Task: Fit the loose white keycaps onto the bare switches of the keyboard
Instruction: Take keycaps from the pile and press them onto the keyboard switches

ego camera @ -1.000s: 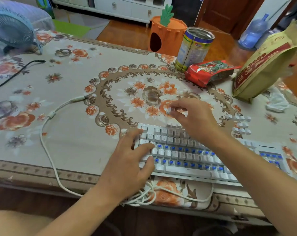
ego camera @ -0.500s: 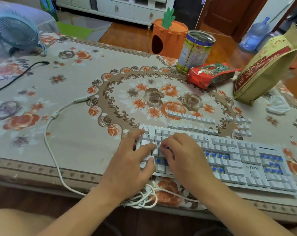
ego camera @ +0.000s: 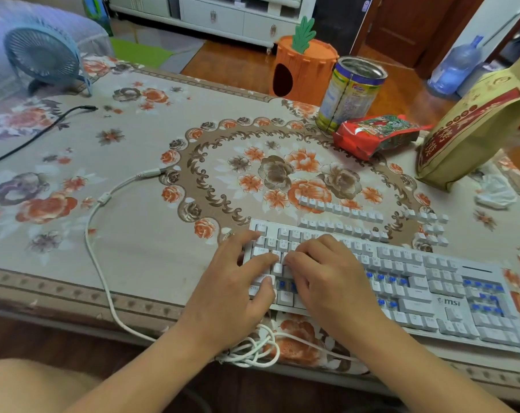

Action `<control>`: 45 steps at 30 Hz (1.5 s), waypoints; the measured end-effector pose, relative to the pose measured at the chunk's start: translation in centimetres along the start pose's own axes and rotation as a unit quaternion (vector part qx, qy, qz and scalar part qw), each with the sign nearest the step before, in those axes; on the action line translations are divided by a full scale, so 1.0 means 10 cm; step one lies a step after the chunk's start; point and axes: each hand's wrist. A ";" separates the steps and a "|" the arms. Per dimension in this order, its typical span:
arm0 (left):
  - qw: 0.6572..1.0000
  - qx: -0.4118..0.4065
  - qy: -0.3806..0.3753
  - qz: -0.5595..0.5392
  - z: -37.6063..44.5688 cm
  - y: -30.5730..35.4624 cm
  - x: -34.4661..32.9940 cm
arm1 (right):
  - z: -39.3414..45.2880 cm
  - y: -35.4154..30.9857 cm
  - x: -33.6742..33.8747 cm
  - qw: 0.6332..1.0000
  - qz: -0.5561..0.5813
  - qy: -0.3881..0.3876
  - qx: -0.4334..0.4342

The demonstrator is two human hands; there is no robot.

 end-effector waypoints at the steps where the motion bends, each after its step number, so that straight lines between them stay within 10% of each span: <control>1: 1.000 -0.001 0.001 0.001 0.00 0.00 0.00 | -0.02 0.00 0.00 1.000 -0.001 0.001 0.006; 21: 0.999 0.036 -0.006 -0.017 -0.02 0.03 0.02 | 0.02 0.04 0.04 0.998 0.009 -0.055 0.018; 32: 0.999 0.036 -0.010 0.000 0.00 0.00 0.02 | 1.05 0.74 0.07 0.967 0.047 -0.137 -0.208; 45: 0.998 0.012 -0.056 0.030 0.03 0.03 0.01 | 1.26 0.97 -0.37 0.963 0.004 -0.200 -0.181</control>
Point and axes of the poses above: each hand's wrist, its own z-axis towards the middle knuckle, its own x-axis out of the back of the hand, y = z × x, and after that the axes turned 3 degrees about -x, right-handed
